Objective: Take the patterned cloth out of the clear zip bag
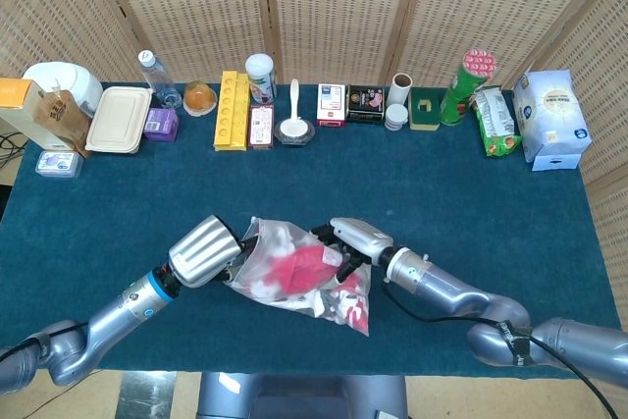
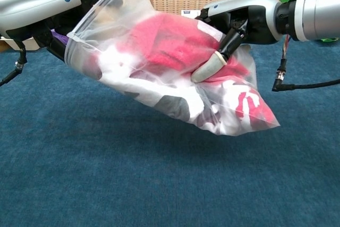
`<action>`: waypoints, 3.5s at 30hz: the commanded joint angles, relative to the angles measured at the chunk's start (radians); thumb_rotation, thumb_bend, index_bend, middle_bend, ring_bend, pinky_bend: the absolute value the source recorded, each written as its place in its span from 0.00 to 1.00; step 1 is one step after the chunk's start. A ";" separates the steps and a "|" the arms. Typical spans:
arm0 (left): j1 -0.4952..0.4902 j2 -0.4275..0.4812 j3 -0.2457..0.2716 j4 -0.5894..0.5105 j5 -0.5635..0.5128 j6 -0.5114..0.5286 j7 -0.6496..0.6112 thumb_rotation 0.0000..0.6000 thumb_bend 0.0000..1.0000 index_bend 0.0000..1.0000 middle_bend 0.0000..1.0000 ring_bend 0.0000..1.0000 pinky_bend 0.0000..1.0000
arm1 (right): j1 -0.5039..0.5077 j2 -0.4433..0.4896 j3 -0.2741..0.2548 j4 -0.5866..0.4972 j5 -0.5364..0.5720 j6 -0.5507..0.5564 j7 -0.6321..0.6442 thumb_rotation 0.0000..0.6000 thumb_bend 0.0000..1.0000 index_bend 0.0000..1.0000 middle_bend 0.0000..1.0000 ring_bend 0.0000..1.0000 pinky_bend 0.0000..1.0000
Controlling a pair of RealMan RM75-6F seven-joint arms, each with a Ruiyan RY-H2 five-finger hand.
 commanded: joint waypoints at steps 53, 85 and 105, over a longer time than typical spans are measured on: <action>-0.040 -0.096 0.012 0.103 -0.042 0.012 -0.065 1.00 0.43 0.88 1.00 1.00 1.00 | -0.026 -0.048 -0.074 0.061 0.036 0.150 0.212 1.00 0.16 0.80 0.90 1.00 1.00; -0.098 -0.391 0.064 0.572 -0.101 -0.104 -0.285 1.00 0.42 0.90 1.00 1.00 1.00 | -0.039 -0.267 -0.134 0.234 0.339 0.214 -0.384 1.00 0.16 0.42 0.53 0.71 0.74; -0.133 -0.396 0.030 0.567 -0.149 -0.132 -0.252 1.00 0.42 0.90 1.00 1.00 1.00 | -0.130 -0.132 -0.086 0.217 0.168 0.299 -0.320 1.00 0.12 0.03 0.19 0.28 0.24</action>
